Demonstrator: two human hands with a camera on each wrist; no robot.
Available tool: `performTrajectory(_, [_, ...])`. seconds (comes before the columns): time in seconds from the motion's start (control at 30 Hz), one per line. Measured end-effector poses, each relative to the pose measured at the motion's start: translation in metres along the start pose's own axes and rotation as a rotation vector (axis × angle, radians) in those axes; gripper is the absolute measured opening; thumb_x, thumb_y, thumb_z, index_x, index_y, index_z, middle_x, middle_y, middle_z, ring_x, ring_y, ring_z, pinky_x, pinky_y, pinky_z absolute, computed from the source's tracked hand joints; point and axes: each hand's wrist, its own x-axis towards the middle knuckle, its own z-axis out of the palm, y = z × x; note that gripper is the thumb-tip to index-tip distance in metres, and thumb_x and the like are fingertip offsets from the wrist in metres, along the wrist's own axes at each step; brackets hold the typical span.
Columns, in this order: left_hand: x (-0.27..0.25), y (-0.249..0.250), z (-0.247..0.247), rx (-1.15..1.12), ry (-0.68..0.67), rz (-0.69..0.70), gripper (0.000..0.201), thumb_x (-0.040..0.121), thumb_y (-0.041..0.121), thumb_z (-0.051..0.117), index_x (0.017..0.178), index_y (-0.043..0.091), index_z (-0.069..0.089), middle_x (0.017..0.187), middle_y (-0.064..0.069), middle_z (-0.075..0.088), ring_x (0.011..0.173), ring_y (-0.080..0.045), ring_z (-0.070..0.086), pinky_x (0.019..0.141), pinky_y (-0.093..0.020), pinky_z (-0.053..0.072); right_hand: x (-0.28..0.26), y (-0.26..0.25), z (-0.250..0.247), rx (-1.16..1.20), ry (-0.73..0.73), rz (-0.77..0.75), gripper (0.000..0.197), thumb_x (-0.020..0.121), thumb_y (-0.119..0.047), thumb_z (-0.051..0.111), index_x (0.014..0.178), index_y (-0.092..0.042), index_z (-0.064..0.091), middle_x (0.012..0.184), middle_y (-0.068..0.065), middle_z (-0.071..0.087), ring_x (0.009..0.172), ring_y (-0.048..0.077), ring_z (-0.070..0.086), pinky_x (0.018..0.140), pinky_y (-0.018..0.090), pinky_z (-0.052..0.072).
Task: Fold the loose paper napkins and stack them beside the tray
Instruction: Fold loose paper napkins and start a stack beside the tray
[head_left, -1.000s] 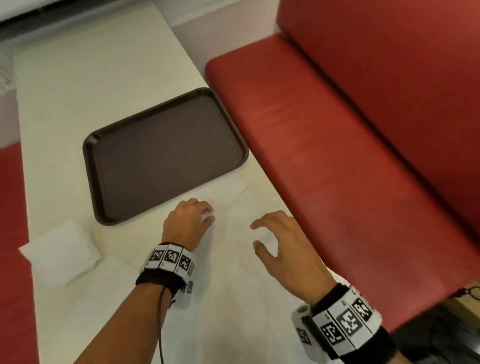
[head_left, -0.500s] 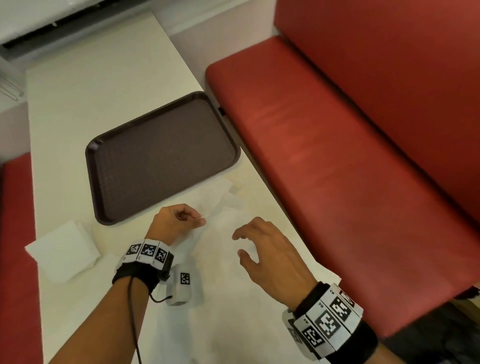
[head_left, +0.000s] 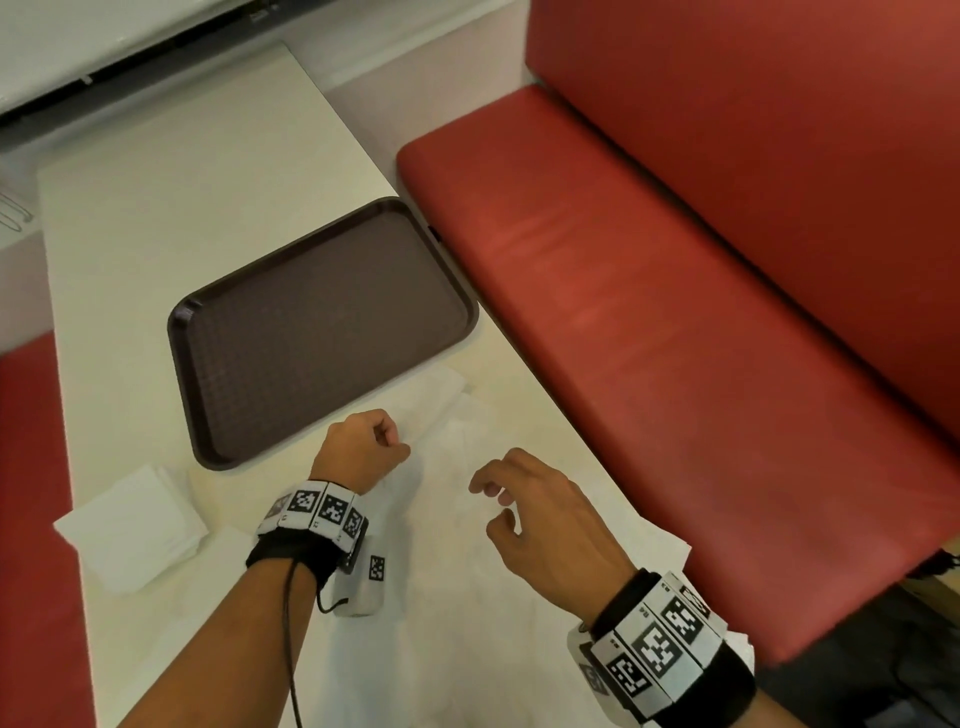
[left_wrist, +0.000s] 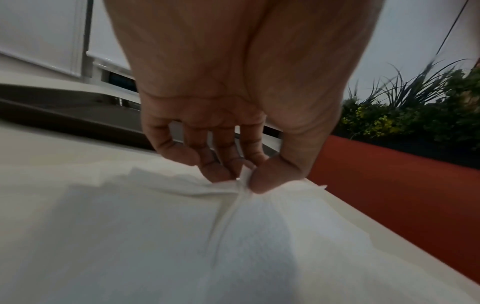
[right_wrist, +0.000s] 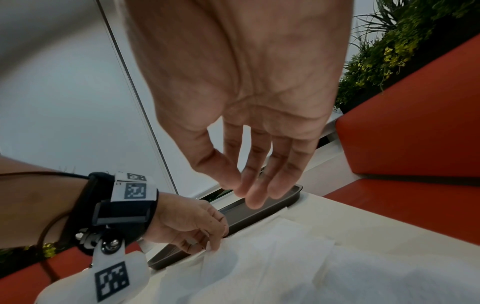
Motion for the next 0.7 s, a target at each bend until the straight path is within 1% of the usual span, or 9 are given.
performTrajectory(0.1, [0.006, 0.003, -0.001, -0.050, -0.032, -0.037, 0.014, 0.083, 0.010, 0.069, 0.077, 0.018, 0.060, 0.070, 0.001, 0.058, 0.067, -0.016, 0.054, 0.056, -0.021, 0.037, -0.001, 0.000, 0.001, 0.003, 0.019, 0.018, 0.036, 0.085, -0.010, 0.053, 0.114, -0.031, 0.060, 0.105, -0.015, 0.053, 0.095, 0.005, 0.057, 0.078, 0.024, 0.050])
performTrajectory(0.2, [0.013, -0.002, -0.008, -0.119, -0.138, -0.054, 0.015, 0.083, 0.009, 0.070, 0.083, 0.023, 0.064, 0.079, -0.001, 0.067, 0.075, -0.019, 0.060, 0.062, -0.026, 0.041, 0.000, 0.002, 0.001, 0.010, 0.032, 0.038, 0.036, 0.084, -0.010, 0.053, 0.113, -0.031, 0.060, 0.104, -0.016, 0.054, 0.093, 0.005, 0.057, 0.077, 0.023, 0.049])
performTrajectory(0.27, [0.016, -0.008, -0.010, -0.095, -0.169, -0.051, 0.013, 0.085, 0.012, 0.068, 0.085, 0.025, 0.066, 0.081, -0.002, 0.070, 0.081, -0.021, 0.063, 0.067, -0.028, 0.043, 0.002, 0.004, 0.001, 0.018, 0.027, 0.057, 0.036, 0.085, -0.010, 0.054, 0.112, -0.031, 0.060, 0.104, -0.015, 0.054, 0.092, 0.005, 0.058, 0.076, 0.021, 0.049])
performTrajectory(0.37, [0.018, -0.009, -0.004, 0.014, -0.095, -0.044, 0.005, 0.088, 0.021, 0.064, 0.083, 0.024, 0.065, 0.076, 0.002, 0.063, 0.080, -0.024, 0.061, 0.071, -0.029, 0.045, 0.004, 0.003, 0.004, 0.019, 0.030, 0.065, 0.035, 0.085, -0.010, 0.054, 0.112, -0.032, 0.060, 0.104, -0.015, 0.054, 0.092, 0.005, 0.058, 0.076, 0.019, 0.048])
performTrajectory(0.43, [0.018, -0.004, 0.002, 0.088, -0.020, -0.033, 0.009, 0.086, 0.029, 0.065, 0.080, 0.025, 0.060, 0.074, 0.003, 0.060, 0.079, -0.025, 0.062, 0.073, -0.033, 0.051, 0.003, 0.003, 0.005, 0.023, 0.026, 0.067, 0.035, 0.085, -0.011, 0.054, 0.113, -0.032, 0.060, 0.104, -0.016, 0.054, 0.092, 0.005, 0.058, 0.076, 0.019, 0.048])
performTrajectory(0.5, [0.018, 0.004, 0.008, 0.134, 0.036, -0.006, 0.025, 0.083, 0.045, 0.070, 0.086, 0.025, 0.056, 0.082, 0.004, 0.060, 0.082, -0.022, 0.061, 0.080, -0.038, 0.054, 0.002, 0.003, 0.006, 0.019, 0.022, 0.069, 0.035, 0.085, -0.011, 0.054, 0.113, -0.032, 0.060, 0.104, -0.016, 0.054, 0.093, 0.005, 0.058, 0.077, 0.019, 0.048])
performTrajectory(0.57, [0.019, 0.009, 0.015, 0.206, 0.080, 0.056, 0.041, 0.081, 0.061, 0.067, 0.098, 0.026, 0.054, 0.092, 0.007, 0.059, 0.089, -0.019, 0.060, 0.085, -0.043, 0.053, 0.002, 0.006, 0.006, 0.012, 0.023, 0.076, 0.035, 0.085, -0.012, 0.053, 0.112, -0.033, 0.060, 0.104, -0.016, 0.055, 0.093, 0.005, 0.057, 0.077, 0.021, 0.049])
performTrajectory(0.63, [0.021, 0.013, 0.022, 0.269, 0.127, 0.121, 0.042, 0.085, 0.063, 0.063, 0.102, 0.026, 0.054, 0.095, 0.007, 0.061, 0.093, -0.019, 0.061, 0.086, -0.045, 0.053, 0.001, 0.009, 0.005, 0.011, 0.031, 0.088, 0.035, 0.085, -0.012, 0.053, 0.111, -0.033, 0.059, 0.104, -0.016, 0.055, 0.093, 0.005, 0.057, 0.077, 0.022, 0.049])
performTrajectory(0.7, [0.023, 0.017, 0.026, 0.303, 0.168, 0.165, 0.033, 0.090, 0.056, 0.061, 0.102, 0.026, 0.056, 0.093, 0.008, 0.061, 0.094, -0.019, 0.062, 0.085, -0.045, 0.052, -0.001, 0.012, 0.003, 0.012, 0.037, 0.096, 0.035, 0.085, -0.012, 0.053, 0.111, -0.034, 0.059, 0.104, -0.016, 0.054, 0.093, 0.005, 0.057, 0.076, 0.022, 0.049])
